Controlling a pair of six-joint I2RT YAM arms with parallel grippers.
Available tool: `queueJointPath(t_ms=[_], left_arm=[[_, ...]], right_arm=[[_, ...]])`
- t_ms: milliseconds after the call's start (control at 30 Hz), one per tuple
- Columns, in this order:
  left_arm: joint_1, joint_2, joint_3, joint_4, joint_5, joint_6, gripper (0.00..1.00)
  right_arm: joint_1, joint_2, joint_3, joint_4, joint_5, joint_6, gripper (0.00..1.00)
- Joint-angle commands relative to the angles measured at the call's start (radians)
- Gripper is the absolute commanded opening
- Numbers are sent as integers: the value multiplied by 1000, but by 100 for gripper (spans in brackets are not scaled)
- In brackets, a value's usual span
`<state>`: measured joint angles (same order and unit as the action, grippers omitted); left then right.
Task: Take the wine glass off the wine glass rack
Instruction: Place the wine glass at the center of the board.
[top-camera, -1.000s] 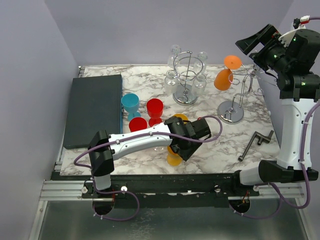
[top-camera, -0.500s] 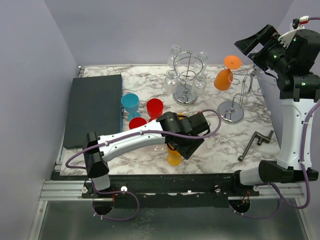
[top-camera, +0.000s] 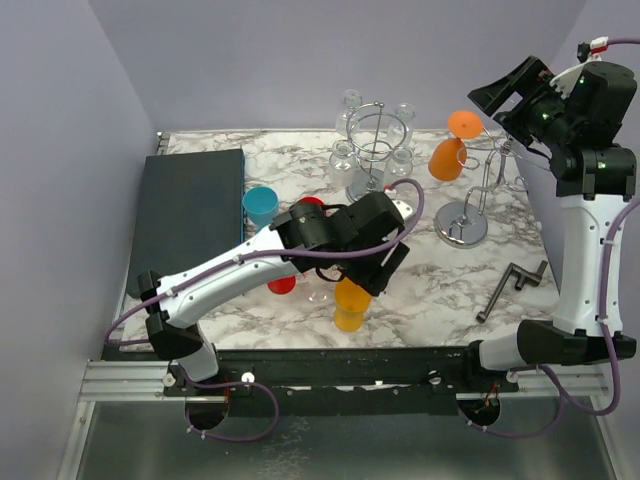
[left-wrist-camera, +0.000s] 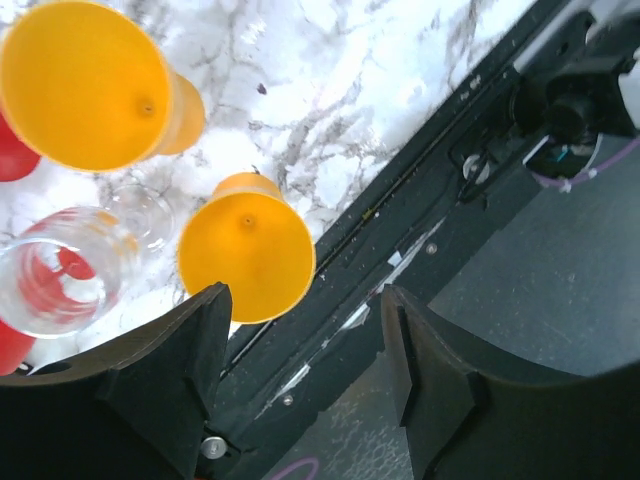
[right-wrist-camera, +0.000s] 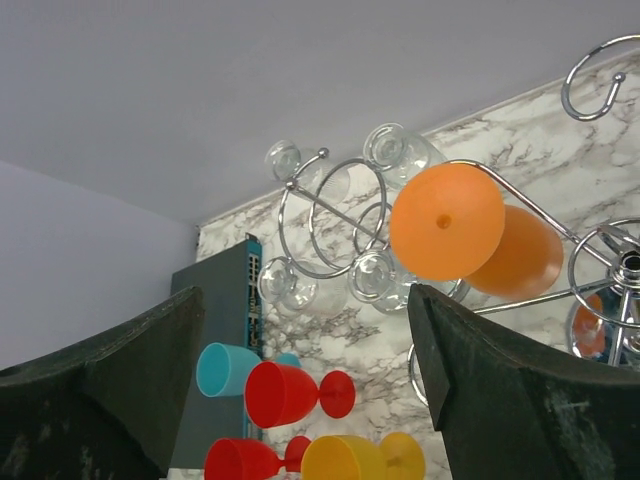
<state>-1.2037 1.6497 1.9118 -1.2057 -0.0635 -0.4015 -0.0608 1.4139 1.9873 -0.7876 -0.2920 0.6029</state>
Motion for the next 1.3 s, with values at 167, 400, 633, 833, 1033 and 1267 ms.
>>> queueJointPath(t_ms=[167,400,633,833,1033,1267], left_arm=[[200,-124,-56,177,114,-3,68],[352,-213,-126,306,165,-31,68],[446,-259,-168,361,222,-41,68],[478,-277,-196,378,248,-40,68],[497,-288,-210,389,269,-43,68],[510,-292,-219,394,283,-45,68]], right_arm=[[-3,67,-58,-33,110,-8,81],[-4,75,-115,-12,177,29,73],[-3,68,-182,38,194,79,67],[-4,59,-233,94,212,126,67],[-4,44,-276,151,223,181,61],[-3,17,-342,217,243,231,56]])
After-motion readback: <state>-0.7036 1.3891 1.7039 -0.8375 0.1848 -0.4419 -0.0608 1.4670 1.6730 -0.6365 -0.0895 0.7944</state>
